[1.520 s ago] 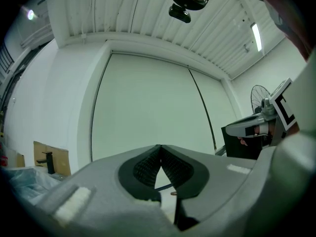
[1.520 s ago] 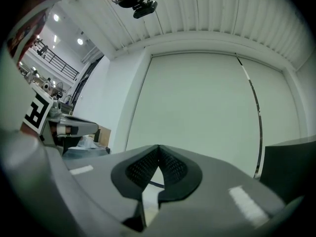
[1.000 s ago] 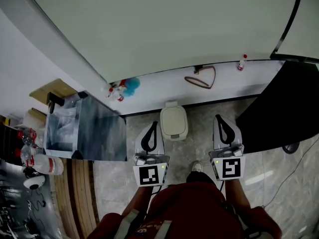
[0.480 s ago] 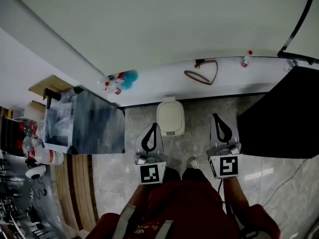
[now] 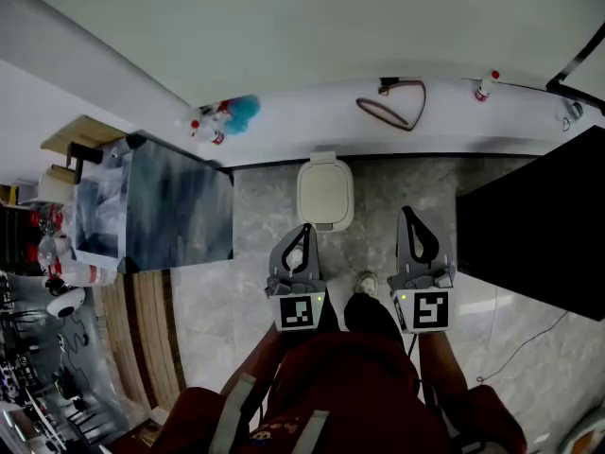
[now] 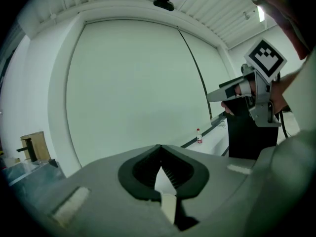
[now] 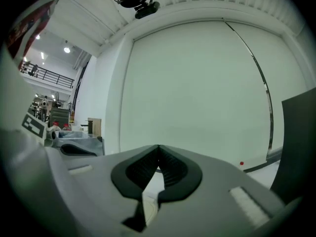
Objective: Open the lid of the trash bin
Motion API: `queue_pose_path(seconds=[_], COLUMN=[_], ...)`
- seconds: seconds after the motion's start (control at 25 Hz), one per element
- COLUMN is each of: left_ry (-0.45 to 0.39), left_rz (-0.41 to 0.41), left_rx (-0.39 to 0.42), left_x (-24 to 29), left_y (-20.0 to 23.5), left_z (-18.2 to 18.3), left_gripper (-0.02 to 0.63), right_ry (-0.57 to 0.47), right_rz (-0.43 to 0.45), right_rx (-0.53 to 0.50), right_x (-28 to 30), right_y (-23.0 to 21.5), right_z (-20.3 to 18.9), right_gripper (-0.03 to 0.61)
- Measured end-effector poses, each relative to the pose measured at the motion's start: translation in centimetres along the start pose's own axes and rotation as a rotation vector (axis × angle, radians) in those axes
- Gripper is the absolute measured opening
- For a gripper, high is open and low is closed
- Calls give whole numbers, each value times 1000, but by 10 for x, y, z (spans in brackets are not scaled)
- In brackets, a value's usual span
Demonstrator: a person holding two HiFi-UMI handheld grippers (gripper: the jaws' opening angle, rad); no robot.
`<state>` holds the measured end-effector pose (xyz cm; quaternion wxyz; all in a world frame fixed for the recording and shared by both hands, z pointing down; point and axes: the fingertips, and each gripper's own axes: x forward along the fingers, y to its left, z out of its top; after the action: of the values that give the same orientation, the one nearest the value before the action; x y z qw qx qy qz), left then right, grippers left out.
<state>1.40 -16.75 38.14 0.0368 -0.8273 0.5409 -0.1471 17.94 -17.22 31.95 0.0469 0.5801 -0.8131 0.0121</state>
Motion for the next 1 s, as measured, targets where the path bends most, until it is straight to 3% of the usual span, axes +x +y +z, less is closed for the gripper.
queue_pose_path(seconds=[0.48, 0.72, 1.0], left_ry=[271, 396, 563], left_rz=[-100, -188, -265], left_rx=[20, 147, 223], left_x=[17, 30, 37], left_y=[-36, -60, -75], left_z=[-171, -246, -336], left_gripper=[5, 6, 66], right_ry=[150, 211, 284], right_rz=[32, 48, 84], right_rx=[48, 52, -4], right_x=[21, 30, 32], right_y=[22, 27, 37], right_z=[-83, -128, -175], right_gripper=[0, 0, 0])
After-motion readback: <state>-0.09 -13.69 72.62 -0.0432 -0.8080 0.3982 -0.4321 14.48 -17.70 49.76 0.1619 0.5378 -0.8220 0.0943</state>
